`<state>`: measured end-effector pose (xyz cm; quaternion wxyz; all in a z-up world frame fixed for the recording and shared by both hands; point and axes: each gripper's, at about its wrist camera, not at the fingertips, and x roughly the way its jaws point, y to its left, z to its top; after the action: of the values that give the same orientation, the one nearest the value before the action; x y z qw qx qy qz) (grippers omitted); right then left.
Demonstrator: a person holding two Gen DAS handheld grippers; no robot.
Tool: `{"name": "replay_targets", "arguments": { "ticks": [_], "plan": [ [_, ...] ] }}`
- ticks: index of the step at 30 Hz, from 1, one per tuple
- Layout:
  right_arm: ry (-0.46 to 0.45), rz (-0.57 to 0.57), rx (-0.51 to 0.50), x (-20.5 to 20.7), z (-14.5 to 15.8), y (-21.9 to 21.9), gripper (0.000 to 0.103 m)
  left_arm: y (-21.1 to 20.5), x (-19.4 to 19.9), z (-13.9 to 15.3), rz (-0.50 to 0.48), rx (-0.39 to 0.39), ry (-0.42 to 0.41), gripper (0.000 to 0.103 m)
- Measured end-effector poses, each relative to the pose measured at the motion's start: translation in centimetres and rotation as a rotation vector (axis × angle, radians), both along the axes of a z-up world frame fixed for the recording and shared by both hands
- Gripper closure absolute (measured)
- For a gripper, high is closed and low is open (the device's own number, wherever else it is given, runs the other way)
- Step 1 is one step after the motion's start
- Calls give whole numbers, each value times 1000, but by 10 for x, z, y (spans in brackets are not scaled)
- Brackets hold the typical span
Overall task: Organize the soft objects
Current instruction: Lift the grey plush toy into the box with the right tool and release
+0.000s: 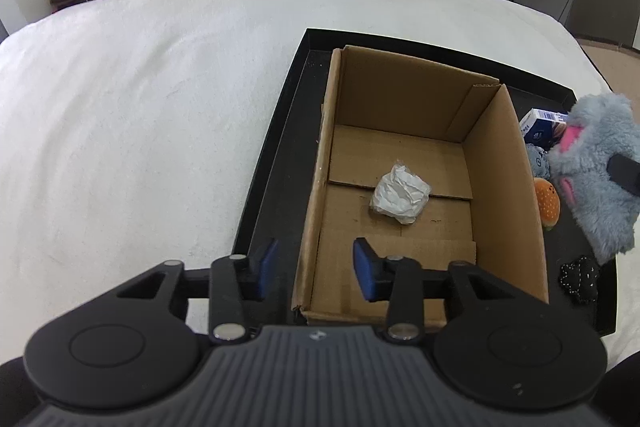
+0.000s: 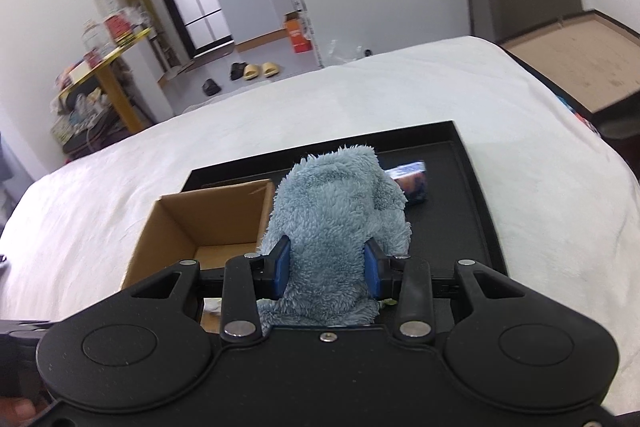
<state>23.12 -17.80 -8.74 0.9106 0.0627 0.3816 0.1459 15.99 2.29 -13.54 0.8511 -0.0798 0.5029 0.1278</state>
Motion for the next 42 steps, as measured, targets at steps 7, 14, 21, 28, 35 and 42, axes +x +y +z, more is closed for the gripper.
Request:
{"name": "replay_targets", "arguments": {
  "ticks": [7, 14, 21, 28, 35, 42],
  "plan": [
    [-11, 60, -19, -4, 6, 30, 67, 7, 1, -5, 0, -46, 2, 85],
    [-30, 124, -43, -10, 10, 61, 66, 11, 0, -6, -4, -64, -15, 94],
    [-36, 196, -110, -11, 8, 88, 66, 20, -7, -3, 14, -97, -52, 93],
    [-34, 269, -197, -11, 3, 110, 66, 25, -10, -3, 23, -126, -67, 93],
    [-46, 276, -262, -5, -3, 128, 55, 31, -10, -3, 26, -153, -69, 92],
    [-32, 235, -249, -7, -4, 120, 51, 34, -11, -4, 29, -168, -79, 92]
  ]
}}
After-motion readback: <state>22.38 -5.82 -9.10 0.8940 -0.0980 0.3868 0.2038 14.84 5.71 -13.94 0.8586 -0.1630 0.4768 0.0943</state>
